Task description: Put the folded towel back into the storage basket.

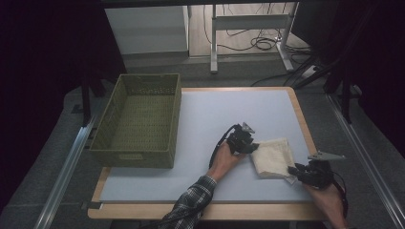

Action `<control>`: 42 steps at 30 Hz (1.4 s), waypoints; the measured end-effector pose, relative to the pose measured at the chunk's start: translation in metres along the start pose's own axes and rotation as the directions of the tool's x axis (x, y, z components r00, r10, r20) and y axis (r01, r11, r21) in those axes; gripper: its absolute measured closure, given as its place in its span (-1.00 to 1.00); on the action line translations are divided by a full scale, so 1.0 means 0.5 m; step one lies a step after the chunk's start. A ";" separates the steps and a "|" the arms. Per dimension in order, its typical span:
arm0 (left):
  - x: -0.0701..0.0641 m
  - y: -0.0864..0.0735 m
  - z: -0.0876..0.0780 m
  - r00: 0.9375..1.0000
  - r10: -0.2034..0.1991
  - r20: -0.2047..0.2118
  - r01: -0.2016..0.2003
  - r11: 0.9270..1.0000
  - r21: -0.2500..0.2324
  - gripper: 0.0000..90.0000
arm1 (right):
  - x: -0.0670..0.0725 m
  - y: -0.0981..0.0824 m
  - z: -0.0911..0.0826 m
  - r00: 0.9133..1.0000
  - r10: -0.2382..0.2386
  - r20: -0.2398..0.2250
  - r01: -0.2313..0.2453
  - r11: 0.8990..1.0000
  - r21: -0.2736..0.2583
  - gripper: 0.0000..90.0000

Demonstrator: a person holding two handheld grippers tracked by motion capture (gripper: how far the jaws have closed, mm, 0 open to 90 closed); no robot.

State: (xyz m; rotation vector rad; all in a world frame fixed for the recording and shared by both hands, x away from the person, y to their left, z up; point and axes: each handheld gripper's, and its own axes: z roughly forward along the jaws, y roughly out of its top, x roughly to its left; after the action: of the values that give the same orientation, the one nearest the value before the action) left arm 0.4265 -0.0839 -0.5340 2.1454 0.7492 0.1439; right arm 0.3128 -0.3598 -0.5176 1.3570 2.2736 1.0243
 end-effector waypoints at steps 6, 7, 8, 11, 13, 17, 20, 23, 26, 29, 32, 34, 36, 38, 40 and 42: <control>0.004 -0.001 0.000 0.998 -0.037 0.059 0.038 0.999 0.000 0.76 | -0.005 0.000 0.001 0.997 0.044 -0.062 -0.043 0.999 0.007 0.77; 0.003 -0.002 0.000 0.998 -0.030 0.058 0.030 1.000 -0.002 0.78 | -0.004 0.000 0.001 0.997 0.045 -0.060 -0.044 0.999 0.006 0.78; 0.002 -0.001 -0.001 0.998 -0.017 0.053 0.017 1.000 -0.004 0.80 | -0.001 0.000 0.001 0.998 0.044 -0.053 -0.044 0.999 0.004 0.79; -0.002 0.000 -0.003 0.999 0.003 0.038 -0.003 1.000 -0.008 0.83 | 0.003 0.000 -0.001 0.998 0.040 -0.043 -0.040 0.999 0.001 0.80; -0.004 0.002 -0.010 1.000 0.024 0.016 -0.024 1.000 -0.019 0.84 | 0.004 0.000 -0.005 0.998 0.044 -0.055 -0.044 0.999 -0.005 0.81; -0.001 0.009 -0.030 1.000 0.028 0.011 -0.027 0.999 -0.047 0.84 | 0.012 0.010 -0.018 0.997 0.032 -0.076 -0.035 0.998 -0.043 0.80; 0.001 0.012 -0.039 0.999 0.033 0.003 -0.032 0.998 -0.051 0.83 | 0.018 0.017 -0.023 0.996 0.019 -0.085 -0.024 0.998 -0.056 0.80; 0.005 0.015 -0.055 0.999 0.032 -0.004 -0.032 0.998 -0.058 0.83 | 0.027 0.029 -0.028 0.996 0.001 -0.091 -0.007 0.997 -0.072 0.80; 0.009 0.020 -0.076 0.999 0.040 -0.020 -0.041 0.997 -0.066 0.83 | 0.037 0.041 -0.030 0.995 -0.014 -0.098 0.006 0.996 -0.085 0.80; 0.014 0.022 -0.094 0.998 0.043 -0.035 -0.046 0.997 -0.068 0.82 | 0.048 0.054 -0.029 0.994 -0.030 -0.107 0.020 0.995 -0.098 0.80; 0.019 0.023 -0.110 0.998 0.047 -0.050 -0.050 0.997 -0.063 0.82 | 0.055 0.064 -0.025 0.991 -0.034 -0.126 0.021 0.994 -0.107 0.80; 0.023 0.024 -0.120 0.997 0.055 -0.061 -0.058 0.997 -0.054 0.82 | 0.060 0.069 -0.022 0.990 -0.040 -0.133 0.025 0.993 -0.111 0.79; 0.026 0.026 -0.134 0.996 0.055 -0.075 -0.060 0.997 -0.056 0.82 | 0.068 0.076 -0.018 0.989 -0.042 -0.144 0.026 0.993 -0.116 0.79; 0.029 0.029 -0.149 0.994 0.060 -0.091 -0.066 0.996 -0.056 0.82 | 0.075 0.083 -0.013 0.988 -0.051 -0.148 0.033 0.992 -0.121 0.79; 0.033 0.032 -0.166 0.992 0.069 -0.109 -0.075 0.996 -0.052 0.82 | 0.081 0.090 -0.010 0.986 -0.059 -0.155 0.039 0.991 -0.126 0.79; 0.036 0.034 -0.178 0.990 0.068 -0.124 -0.075 0.996 -0.056 0.82 | 0.090 0.101 -0.007 0.985 -0.068 -0.162 0.046 0.990 -0.133 0.79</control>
State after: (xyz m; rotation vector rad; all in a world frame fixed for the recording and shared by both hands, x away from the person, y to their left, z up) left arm 0.4179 -0.0212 -0.4665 2.1208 0.7285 0.3340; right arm 0.3204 -0.3077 -0.4748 1.1879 2.3023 1.2844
